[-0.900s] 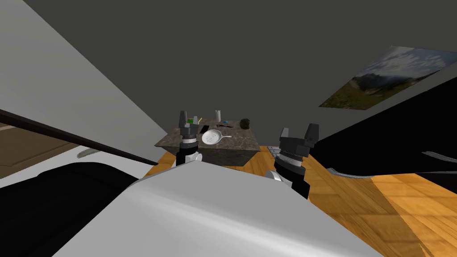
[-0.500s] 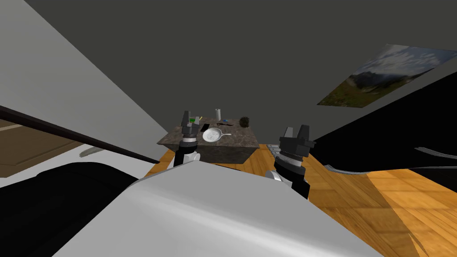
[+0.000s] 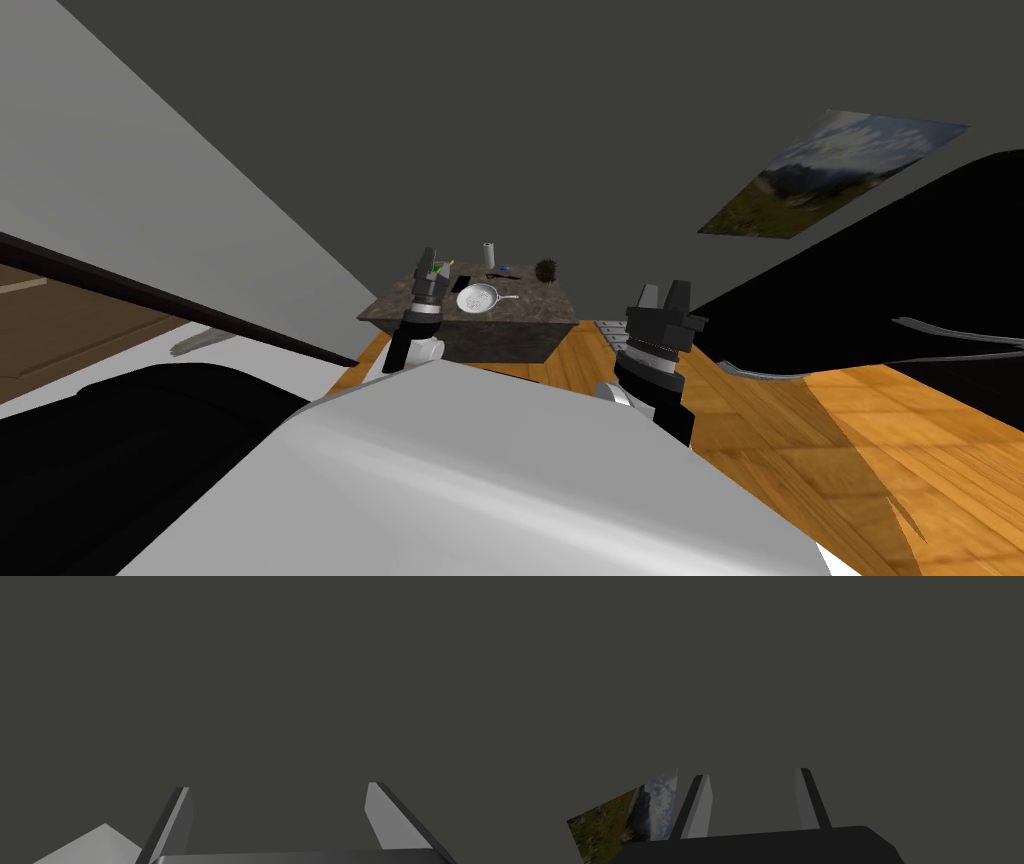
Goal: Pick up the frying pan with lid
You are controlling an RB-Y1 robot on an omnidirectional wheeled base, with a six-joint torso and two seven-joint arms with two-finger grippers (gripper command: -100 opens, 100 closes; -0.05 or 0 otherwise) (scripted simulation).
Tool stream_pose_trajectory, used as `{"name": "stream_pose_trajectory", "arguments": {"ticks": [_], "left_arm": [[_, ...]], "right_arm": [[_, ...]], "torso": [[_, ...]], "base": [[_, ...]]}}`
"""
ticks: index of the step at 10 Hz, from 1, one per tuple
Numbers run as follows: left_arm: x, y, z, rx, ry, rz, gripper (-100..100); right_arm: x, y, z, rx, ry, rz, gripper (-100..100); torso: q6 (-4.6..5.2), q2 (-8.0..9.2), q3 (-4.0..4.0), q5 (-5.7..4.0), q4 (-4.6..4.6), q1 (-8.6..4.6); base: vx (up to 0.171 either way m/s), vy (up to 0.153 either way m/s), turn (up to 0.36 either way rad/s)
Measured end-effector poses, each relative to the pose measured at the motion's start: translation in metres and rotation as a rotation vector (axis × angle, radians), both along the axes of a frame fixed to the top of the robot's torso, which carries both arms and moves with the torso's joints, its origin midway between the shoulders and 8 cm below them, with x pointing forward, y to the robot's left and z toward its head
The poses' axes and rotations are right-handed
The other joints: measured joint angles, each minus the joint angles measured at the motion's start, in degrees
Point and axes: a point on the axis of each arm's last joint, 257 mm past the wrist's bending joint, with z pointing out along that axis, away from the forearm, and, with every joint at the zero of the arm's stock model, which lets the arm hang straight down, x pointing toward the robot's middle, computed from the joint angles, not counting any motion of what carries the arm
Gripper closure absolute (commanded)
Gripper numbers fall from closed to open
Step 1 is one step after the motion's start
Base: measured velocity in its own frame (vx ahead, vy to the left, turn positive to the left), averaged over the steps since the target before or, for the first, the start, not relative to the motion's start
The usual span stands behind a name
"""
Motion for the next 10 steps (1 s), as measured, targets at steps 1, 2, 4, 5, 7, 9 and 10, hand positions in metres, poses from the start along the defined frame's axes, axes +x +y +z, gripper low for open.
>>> {"name": "stream_pose_trajectory", "arguments": {"ticks": [1, 2, 4, 5, 7, 9, 10], "left_arm": [[0.005, 0.003, -0.002, 0.011, 0.021, 0.003, -100], [0.008, 0.005, -0.005, 0.013, 0.043, 0.006, -100], [0.017, 0.008, -0.011, 0.02, 0.084, 0.012, -100], [0.02, 0.011, -0.014, 0.025, 0.104, 0.018, -100], [0.025, 0.016, -0.019, 0.029, 0.143, 0.028, -100], [0.032, 0.022, -0.024, 0.03, 0.181, 0.04, -100], [0.036, 0.025, -0.028, 0.029, 0.204, 0.045, -100]], "right_arm": [[0.0, 0.0, 0.0, 0.0, 0.0, 0.0, 0], [0.0, 0.0, 0.0, 0.0, 0.0, 0.0, 0], [0.0, 0.0, 0.0, 0.0, 0.0, 0.0, 0], [0.0, 0.0, 0.0, 0.0, 0.0, 0.0, 0], [0.0, 0.0, 0.0, 0.0, 0.0, 0.0, 0], [0.0, 0.0, 0.0, 0.0, 0.0, 0.0, 0], [0.0, 0.0, 0.0, 0.0, 0.0, 0.0, 0]], "torso": [[0.0, 0.02, 0.01, 0.0, 0.0, 0.0], [-0.01, 0.0, 0.0, 0.0, 0.0, -0.02], [-0.01, -0.07, -0.04, 0.0, -0.01, -0.01], [0.0, -0.04, -0.03, 0.0, -0.01, -0.02], [0.0, -0.05, -0.03, -0.01, -0.01, -0.02], [0.0, -0.08, -0.05, -0.01, -0.02, -0.03], [-0.01, -0.1, -0.05, 0.0, -0.02, -0.03]], "base": [[-0.056, 0.009, -0.028], [-0.048, 0.013, -0.042], [-0.041, 0.01, -0.04], [-0.043, 0.005, -0.03], [-0.039, 0.01, -0.044], [-0.034, 0.006, -0.049], [-0.039, 0.01, -0.046]]}}
